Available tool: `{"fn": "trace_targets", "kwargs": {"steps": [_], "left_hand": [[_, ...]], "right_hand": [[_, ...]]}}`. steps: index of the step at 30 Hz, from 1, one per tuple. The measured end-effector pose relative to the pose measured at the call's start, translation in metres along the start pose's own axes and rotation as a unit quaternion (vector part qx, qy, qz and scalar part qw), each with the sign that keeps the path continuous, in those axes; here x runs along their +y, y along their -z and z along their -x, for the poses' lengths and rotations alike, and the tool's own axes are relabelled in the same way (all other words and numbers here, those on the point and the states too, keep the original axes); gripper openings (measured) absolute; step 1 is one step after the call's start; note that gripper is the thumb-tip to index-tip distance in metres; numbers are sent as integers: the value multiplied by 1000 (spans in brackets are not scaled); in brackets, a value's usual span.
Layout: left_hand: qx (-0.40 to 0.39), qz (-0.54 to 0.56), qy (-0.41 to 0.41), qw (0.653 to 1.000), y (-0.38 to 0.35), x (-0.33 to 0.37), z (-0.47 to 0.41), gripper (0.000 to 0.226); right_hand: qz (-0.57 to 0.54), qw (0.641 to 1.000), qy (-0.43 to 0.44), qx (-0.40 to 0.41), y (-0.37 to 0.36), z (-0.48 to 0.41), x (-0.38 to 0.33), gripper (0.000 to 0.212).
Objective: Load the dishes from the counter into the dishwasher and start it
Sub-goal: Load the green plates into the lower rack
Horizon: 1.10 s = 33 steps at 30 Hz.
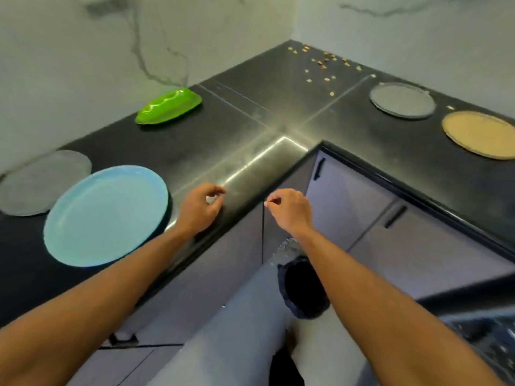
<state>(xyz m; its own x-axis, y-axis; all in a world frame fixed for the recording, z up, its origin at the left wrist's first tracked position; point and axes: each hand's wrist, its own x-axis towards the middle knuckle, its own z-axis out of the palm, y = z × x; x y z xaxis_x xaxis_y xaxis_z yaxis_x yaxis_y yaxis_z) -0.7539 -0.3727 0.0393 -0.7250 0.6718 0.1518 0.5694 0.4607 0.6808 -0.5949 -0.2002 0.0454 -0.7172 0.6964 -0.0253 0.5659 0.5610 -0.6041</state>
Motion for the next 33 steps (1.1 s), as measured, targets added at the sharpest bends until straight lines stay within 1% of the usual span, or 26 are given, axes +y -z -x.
{"fn": "trace_targets", "kwargs": {"steps": [3,6,10,13,15,18,20,22,24,27,30,32,33], "left_hand": [[11,-41,24,999,10,-18,-25,26],[38,-58,101,992,14,-31,-62,30],[35,-80,206,975,18,-44,-109,44],[25,-100,256,961,26,-59,-138,60],[17,-128,268,955,34,-70,-157,71],[-8,-167,294,941,53,-92,-190,96],[-25,-181,327,927,67,-107,-214,119],[-45,-188,364,911,80,-120,-235,142],[-66,-181,394,899,88,-128,-253,155],[-96,-164,422,886,93,-135,-269,163],[-121,-165,428,880,92,-133,-275,165],[-130,-170,431,876,92,-133,-278,166],[-136,-170,432,875,93,-133,-279,167]], "right_hand": [[-34,999,40,-13,-18,-48,-19,12],[-66,996,62,-27,-34,-93,-34,11],[-72,992,87,-63,-53,-146,-54,9],[-67,988,104,-91,-67,-180,-75,13],[-57,987,108,-102,-74,-199,-88,15],[-43,985,110,-130,-89,-234,-115,20],[-51,986,81,-138,-103,-265,-135,27],[-77,988,29,-131,-117,-292,-159,40],[-117,984,-24,-133,-132,-316,-178,50],[-203,961,-110,-151,-156,-348,-207,52],[-272,937,-180,-127,-186,-381,-220,59],[-308,918,-220,-119,-210,-402,-222,69],[-327,907,-237,-115,-209,-403,-228,67]]}}
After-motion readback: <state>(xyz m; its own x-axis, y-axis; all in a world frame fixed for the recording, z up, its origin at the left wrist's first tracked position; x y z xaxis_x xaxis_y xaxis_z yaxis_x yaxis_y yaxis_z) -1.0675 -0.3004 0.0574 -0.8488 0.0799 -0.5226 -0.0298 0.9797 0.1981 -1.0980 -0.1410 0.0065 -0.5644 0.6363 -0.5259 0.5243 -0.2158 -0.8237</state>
